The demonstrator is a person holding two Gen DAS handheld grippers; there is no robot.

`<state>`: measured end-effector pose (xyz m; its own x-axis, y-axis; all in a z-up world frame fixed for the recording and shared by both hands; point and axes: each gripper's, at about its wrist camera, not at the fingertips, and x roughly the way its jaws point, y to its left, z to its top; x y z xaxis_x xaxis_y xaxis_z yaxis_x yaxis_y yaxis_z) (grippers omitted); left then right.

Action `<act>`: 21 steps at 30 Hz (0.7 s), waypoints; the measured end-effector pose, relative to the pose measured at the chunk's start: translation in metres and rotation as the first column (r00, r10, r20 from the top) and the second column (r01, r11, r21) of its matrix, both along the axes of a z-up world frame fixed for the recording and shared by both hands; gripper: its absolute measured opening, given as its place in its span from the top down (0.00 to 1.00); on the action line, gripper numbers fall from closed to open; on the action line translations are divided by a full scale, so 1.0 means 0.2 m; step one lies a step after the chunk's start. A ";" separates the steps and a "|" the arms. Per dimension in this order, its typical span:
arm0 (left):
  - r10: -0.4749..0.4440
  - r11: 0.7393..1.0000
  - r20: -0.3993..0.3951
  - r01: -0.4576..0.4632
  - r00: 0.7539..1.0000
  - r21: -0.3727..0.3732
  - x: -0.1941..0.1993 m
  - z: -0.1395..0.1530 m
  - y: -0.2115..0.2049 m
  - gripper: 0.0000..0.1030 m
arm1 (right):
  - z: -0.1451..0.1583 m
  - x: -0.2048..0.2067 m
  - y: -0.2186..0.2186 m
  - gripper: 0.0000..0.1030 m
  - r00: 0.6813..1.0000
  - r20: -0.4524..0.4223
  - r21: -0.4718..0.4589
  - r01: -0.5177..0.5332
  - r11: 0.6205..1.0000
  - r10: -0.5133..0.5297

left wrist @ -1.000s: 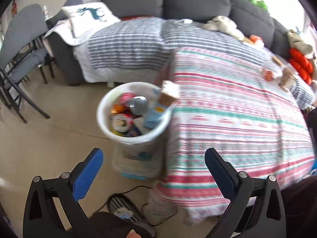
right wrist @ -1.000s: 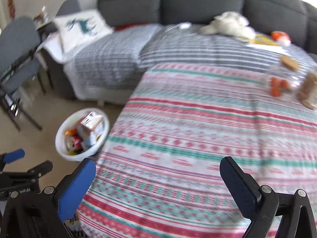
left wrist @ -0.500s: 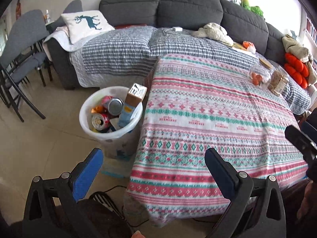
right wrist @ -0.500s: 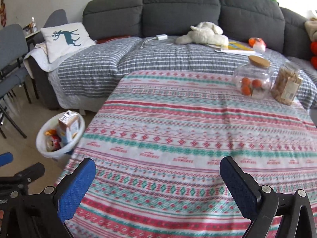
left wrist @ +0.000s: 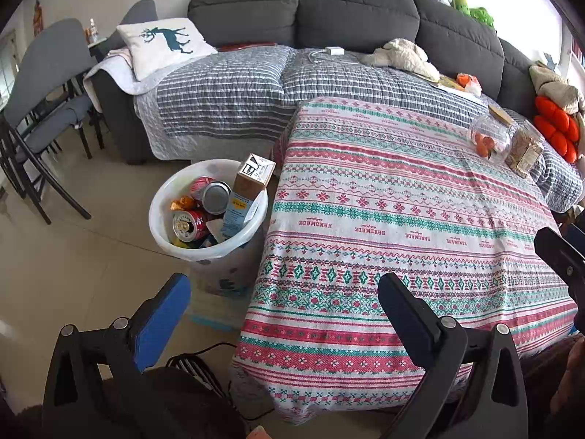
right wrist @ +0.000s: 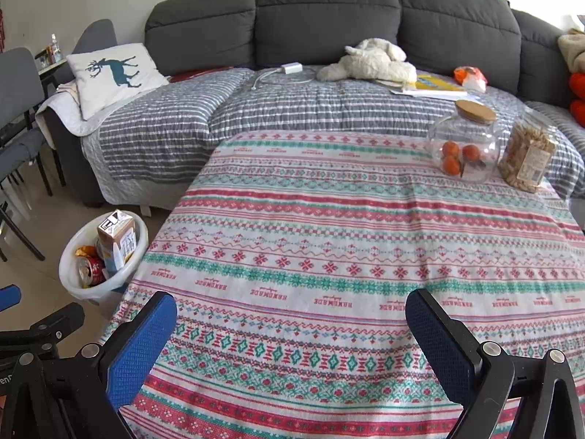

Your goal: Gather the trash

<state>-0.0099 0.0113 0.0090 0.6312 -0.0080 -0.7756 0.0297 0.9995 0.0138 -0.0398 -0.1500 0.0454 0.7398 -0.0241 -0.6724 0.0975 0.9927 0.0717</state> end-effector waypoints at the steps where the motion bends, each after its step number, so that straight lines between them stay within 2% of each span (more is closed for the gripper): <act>1: 0.002 1.000 0.000 -0.002 1.000 0.000 0.00 0.00 0.00 0.00 | 0.00 0.00 0.00 0.00 1.000 -0.002 0.009 -0.002 1.000 0.002; 21: 0.015 1.000 0.039 -0.016 0.999 0.005 -0.04 0.03 0.02 0.00 | -0.03 0.01 0.06 0.00 1.000 -0.020 0.006 -0.008 1.000 0.008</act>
<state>-0.0183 0.0153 0.0158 0.6610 0.0060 -0.7503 0.0136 0.9997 0.0200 -0.0385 -0.1389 0.0387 0.7264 -0.0146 -0.6871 0.0912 0.9930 0.0754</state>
